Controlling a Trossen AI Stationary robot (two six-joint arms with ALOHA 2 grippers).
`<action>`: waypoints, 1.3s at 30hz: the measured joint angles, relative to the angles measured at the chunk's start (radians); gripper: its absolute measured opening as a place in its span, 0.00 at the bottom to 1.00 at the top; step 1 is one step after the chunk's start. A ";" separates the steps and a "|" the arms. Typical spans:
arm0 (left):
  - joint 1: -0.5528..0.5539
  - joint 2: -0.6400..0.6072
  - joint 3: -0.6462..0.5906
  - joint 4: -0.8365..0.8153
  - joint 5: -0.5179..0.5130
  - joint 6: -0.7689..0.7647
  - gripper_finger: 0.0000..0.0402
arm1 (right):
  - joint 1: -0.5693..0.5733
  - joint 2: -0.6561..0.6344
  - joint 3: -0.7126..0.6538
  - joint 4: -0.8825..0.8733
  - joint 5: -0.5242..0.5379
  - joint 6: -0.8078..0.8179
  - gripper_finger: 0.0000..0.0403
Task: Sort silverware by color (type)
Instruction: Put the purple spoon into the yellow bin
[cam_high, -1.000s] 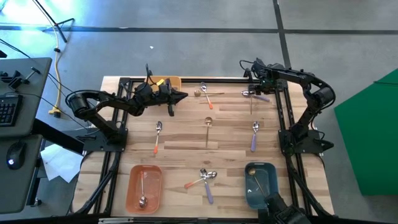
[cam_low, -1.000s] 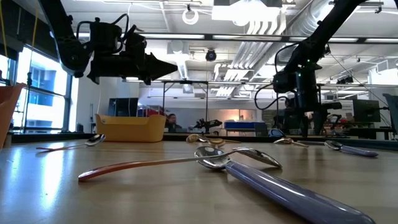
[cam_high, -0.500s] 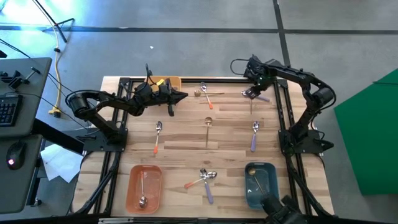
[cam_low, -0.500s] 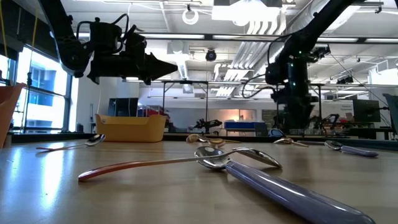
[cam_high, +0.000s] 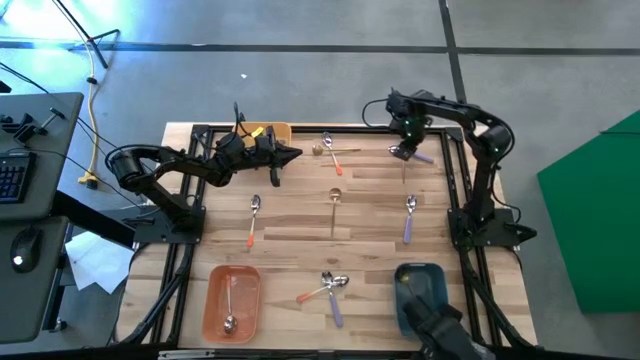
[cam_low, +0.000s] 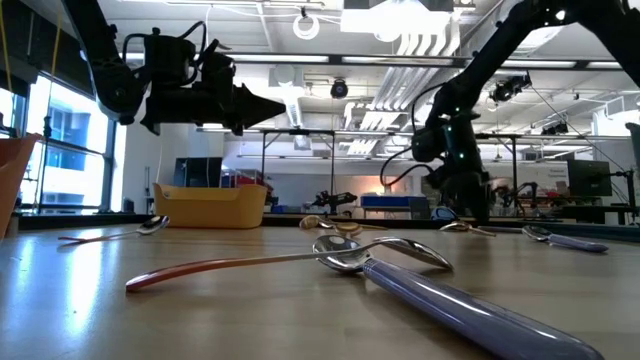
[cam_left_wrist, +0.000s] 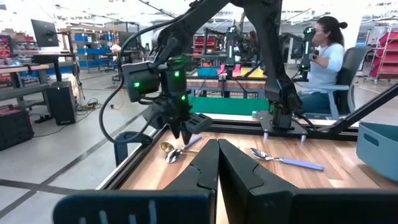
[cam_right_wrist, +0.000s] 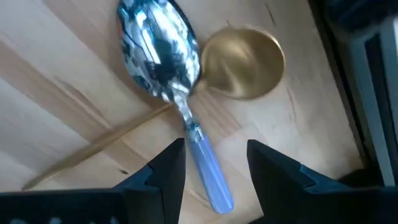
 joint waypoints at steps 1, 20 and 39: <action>0.000 0.000 0.000 0.000 0.000 0.002 0.00 | 0.000 0.007 0.010 -0.013 -0.004 -0.007 0.39; 0.000 0.000 0.000 -0.004 0.000 0.007 0.00 | 0.008 0.102 0.067 -0.142 0.029 -0.075 0.39; 0.000 0.000 0.000 -0.004 0.000 0.014 0.00 | 0.009 0.115 0.071 -0.142 0.030 -0.090 0.33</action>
